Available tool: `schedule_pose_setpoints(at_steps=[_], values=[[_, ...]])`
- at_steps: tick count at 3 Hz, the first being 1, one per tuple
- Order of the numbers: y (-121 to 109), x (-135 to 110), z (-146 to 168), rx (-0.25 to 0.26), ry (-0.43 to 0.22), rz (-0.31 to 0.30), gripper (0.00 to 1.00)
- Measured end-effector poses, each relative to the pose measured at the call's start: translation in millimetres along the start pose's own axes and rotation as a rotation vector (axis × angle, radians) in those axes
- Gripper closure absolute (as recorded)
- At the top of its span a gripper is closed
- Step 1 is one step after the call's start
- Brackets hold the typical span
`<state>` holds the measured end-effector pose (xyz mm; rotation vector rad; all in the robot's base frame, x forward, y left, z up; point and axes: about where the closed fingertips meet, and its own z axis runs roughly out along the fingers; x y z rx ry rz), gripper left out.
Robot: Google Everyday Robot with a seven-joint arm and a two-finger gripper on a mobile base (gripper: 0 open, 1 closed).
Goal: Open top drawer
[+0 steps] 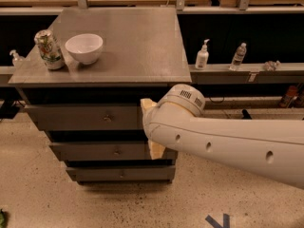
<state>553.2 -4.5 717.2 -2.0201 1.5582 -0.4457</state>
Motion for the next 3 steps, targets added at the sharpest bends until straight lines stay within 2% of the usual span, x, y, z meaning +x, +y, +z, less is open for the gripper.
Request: schedule_pose_setpoints(at_steps=[1, 2, 3], values=[[-19, 4, 26, 0.048, -0.039, 0.002, 0.00], [-36, 0, 59, 0.076, -0.091, -0.003, 0.00], [-40, -16, 94, 0.056, -0.140, -0.016, 0.00]])
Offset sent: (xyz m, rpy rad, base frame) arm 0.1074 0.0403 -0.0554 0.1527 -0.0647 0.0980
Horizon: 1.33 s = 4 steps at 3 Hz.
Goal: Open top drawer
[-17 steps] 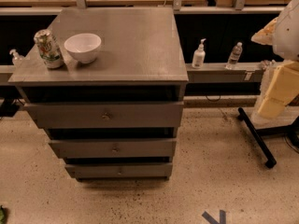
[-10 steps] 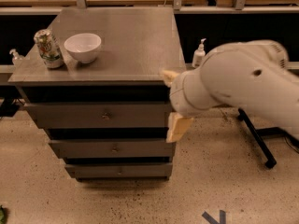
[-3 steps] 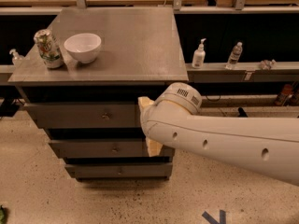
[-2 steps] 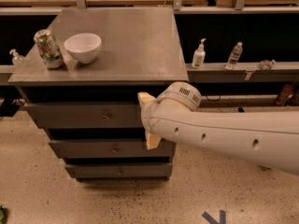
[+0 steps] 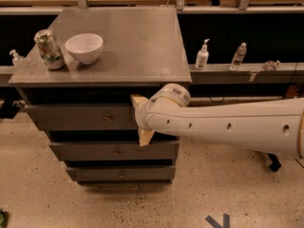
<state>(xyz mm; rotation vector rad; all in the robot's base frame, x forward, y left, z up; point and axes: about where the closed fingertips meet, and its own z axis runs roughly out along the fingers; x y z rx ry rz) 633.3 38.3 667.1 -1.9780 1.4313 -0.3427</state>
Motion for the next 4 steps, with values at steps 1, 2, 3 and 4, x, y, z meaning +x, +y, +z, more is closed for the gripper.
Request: schedule_pose_setpoints(at_steps=[1, 2, 3, 4], values=[[2, -24, 29, -0.025, -0.077, -0.015, 0.07], [0, -37, 35, -0.030, -0.127, -0.015, 0.24], [-17, -43, 15, -0.009, -0.167, -0.012, 0.20], [-32, -39, -9, 0.022, -0.207, 0.003, 0.19]])
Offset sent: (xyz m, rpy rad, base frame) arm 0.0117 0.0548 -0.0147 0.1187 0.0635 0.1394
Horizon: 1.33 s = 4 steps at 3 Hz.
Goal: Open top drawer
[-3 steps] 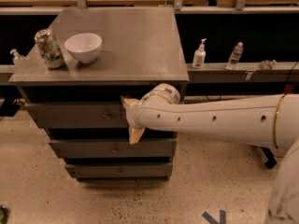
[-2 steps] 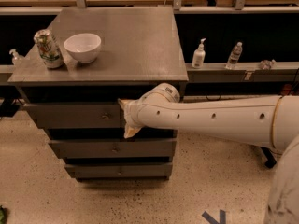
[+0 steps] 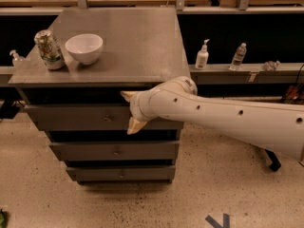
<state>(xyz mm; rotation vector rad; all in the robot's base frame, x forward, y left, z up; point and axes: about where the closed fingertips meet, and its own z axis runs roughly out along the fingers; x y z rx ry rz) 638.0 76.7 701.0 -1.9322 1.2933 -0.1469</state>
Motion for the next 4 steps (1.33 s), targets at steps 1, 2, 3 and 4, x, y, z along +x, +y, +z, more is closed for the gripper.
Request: schedule_pose_setpoints(at_steps=[1, 2, 3, 4], values=[[-9, 3, -21, 0.013, -0.018, -0.002, 0.19], [-10, 9, -21, -0.015, -0.008, -0.005, 0.20], [-4, 9, -5, -0.066, 0.010, -0.014, 0.25], [4, 8, 16, -0.113, 0.045, -0.035, 0.33]])
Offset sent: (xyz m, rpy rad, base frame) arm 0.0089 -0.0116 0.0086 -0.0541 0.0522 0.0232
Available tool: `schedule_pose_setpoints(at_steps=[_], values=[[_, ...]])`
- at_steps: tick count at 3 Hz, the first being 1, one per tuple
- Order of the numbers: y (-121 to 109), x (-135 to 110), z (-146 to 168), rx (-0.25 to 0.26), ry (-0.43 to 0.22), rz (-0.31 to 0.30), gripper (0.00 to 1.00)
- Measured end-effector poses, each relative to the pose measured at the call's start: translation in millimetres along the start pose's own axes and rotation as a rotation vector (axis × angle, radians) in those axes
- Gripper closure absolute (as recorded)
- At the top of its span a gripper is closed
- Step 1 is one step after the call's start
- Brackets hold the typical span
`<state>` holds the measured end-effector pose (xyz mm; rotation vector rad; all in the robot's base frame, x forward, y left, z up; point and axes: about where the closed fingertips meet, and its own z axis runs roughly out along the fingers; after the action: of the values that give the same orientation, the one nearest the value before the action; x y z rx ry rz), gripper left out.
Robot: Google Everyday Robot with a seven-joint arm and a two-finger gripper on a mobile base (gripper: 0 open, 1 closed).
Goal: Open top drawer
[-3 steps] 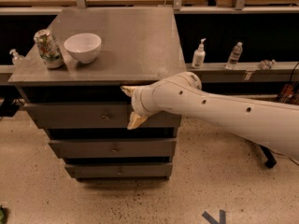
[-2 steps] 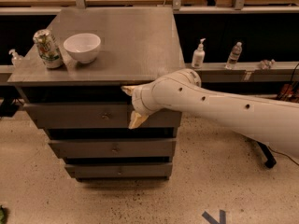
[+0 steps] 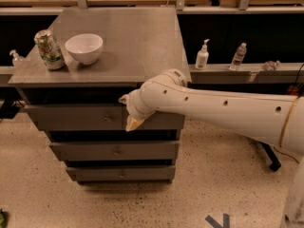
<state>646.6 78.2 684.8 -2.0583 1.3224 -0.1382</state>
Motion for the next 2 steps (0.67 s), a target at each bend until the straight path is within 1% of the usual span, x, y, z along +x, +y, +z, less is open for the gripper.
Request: schedule_pose_setpoints(at_steps=[1, 2], values=[[6.1, -1.0, 19.9, -0.048, 0.025, -0.016, 0.37], [9.7, -1.2, 27.0, -0.071, 0.037, -0.020, 0.37]])
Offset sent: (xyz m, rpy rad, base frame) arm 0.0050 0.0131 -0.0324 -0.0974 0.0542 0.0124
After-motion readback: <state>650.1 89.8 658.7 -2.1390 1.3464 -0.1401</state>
